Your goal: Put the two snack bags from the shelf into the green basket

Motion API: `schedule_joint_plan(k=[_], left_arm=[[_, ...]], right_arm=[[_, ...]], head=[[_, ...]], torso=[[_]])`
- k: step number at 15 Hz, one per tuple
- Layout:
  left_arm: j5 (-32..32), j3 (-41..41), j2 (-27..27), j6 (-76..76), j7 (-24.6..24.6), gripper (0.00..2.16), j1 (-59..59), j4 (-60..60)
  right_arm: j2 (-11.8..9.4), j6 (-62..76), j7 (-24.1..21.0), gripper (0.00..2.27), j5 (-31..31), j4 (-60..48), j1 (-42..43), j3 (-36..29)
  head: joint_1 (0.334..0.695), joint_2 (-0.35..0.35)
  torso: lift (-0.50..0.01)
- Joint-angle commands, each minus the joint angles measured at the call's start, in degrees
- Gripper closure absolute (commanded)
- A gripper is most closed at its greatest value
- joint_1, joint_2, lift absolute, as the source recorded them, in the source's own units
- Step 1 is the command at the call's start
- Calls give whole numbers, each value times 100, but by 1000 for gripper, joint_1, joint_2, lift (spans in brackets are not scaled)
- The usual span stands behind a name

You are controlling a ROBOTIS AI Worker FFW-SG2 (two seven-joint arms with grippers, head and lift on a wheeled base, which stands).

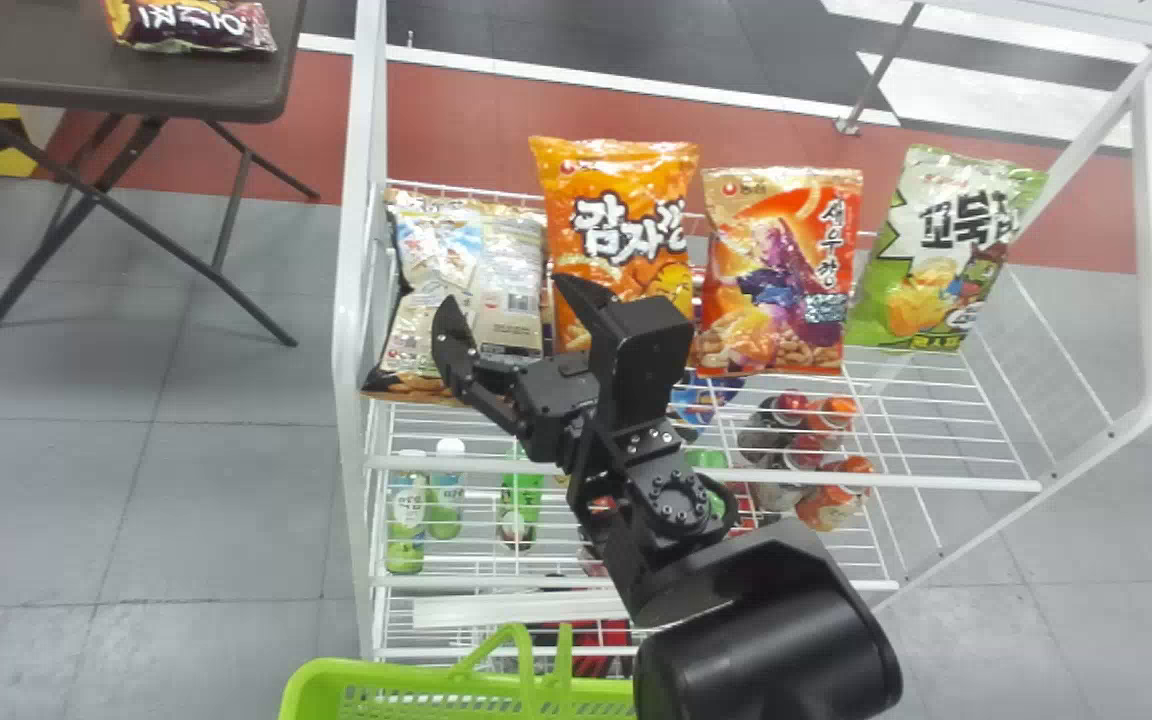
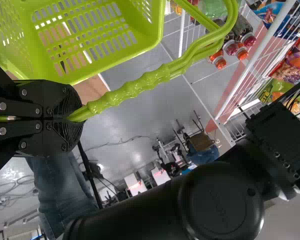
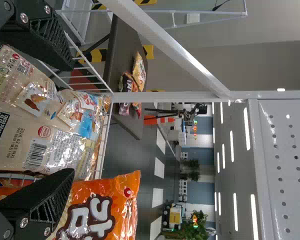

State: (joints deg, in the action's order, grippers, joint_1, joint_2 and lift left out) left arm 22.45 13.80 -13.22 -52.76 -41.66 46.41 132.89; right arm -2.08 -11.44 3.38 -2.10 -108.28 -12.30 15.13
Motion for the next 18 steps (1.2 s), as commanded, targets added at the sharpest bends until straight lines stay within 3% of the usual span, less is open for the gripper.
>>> schedule_joint_plan(k=[1,18], left_arm=[[5,-27,4,-29,0,1686,0,0],[14,-88,83,6,-9,1686,-79,-132]], right_arm=[[23,-12,-13,87,60,246,228,34],[199,-329,-127,120,298,2162,1652,333]], head=[[695,-212],[695,-136]], torso=[[-11],[-11]])
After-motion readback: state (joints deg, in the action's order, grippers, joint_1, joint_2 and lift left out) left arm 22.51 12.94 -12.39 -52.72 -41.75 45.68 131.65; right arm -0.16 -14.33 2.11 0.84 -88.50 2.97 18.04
